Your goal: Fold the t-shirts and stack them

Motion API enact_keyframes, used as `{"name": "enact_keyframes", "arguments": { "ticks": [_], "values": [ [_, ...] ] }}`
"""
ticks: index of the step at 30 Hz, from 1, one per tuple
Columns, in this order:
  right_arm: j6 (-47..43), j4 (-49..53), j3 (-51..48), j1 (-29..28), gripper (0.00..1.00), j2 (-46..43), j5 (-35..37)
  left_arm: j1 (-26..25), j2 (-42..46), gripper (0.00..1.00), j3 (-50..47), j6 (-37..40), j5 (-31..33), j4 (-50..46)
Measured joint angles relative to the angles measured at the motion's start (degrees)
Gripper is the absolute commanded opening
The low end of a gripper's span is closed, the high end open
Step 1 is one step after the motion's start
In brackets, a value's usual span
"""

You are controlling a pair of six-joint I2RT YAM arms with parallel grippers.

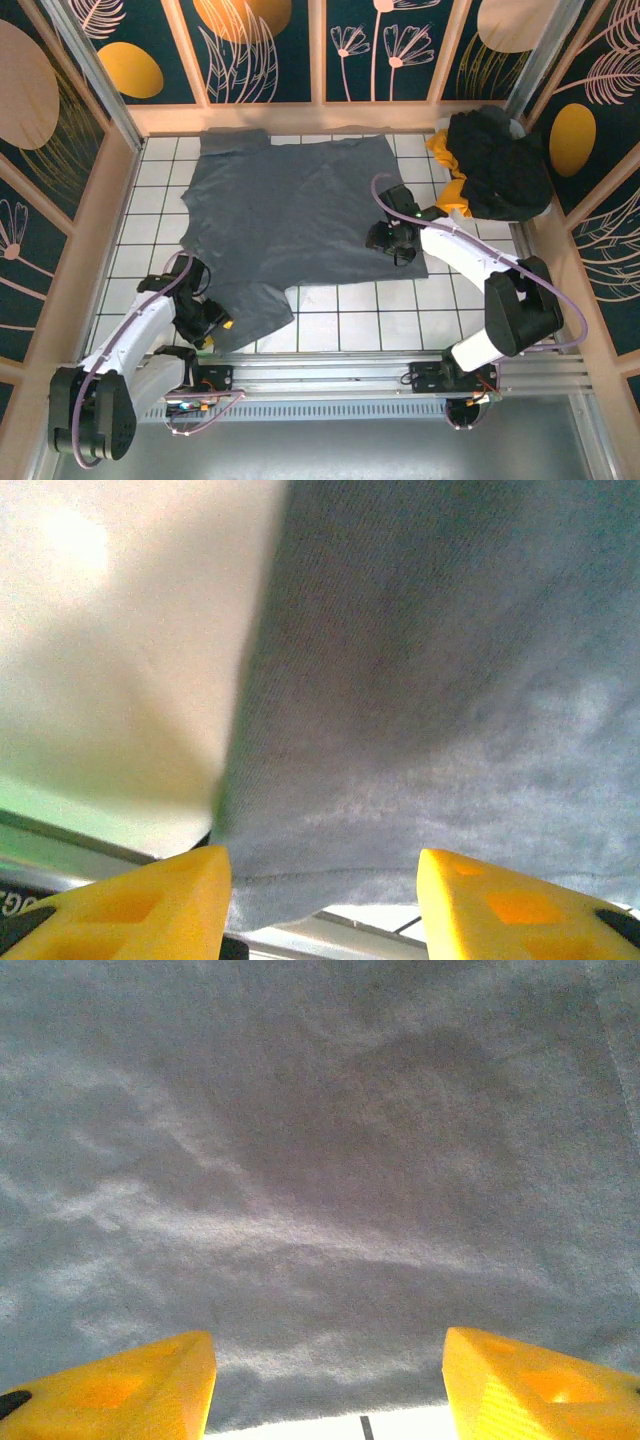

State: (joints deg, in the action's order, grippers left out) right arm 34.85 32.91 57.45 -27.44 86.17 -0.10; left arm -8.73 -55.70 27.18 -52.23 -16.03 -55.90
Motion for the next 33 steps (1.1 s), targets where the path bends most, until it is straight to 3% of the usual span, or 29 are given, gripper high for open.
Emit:
{"name": "enact_keyframes", "arguments": {
  "ticks": [7,15,20,25,33],
  "values": [
    [0.2,-0.1,0.0,0.0,0.62,0.2,0.0,-1.6,0.3,0.44,-4.6,-4.7,-1.9,2.1],
    [1.3,0.4,-0.6,0.0,0.58,0.2,0.7,-3.7,-9.4,0.0,-1.2,-9.2,-3.5,5.4],
    [4.7,1.8,-6.4,1.7,0.53,-4.6,3.3,-3.9,-11.2,0.0,2.2,-10.4,-0.9,11.8],
    [7.6,3.4,-14.1,10.7,0.48,-13.2,3.7,-3.9,-8.3,0.0,6.9,-12.9,3.5,12.4],
    [7.5,2.6,-15.1,14.2,0.43,-9.6,3.7,-3.9,-5.8,0.0,9.6,-16.8,6.5,11.5]
  ]
}}
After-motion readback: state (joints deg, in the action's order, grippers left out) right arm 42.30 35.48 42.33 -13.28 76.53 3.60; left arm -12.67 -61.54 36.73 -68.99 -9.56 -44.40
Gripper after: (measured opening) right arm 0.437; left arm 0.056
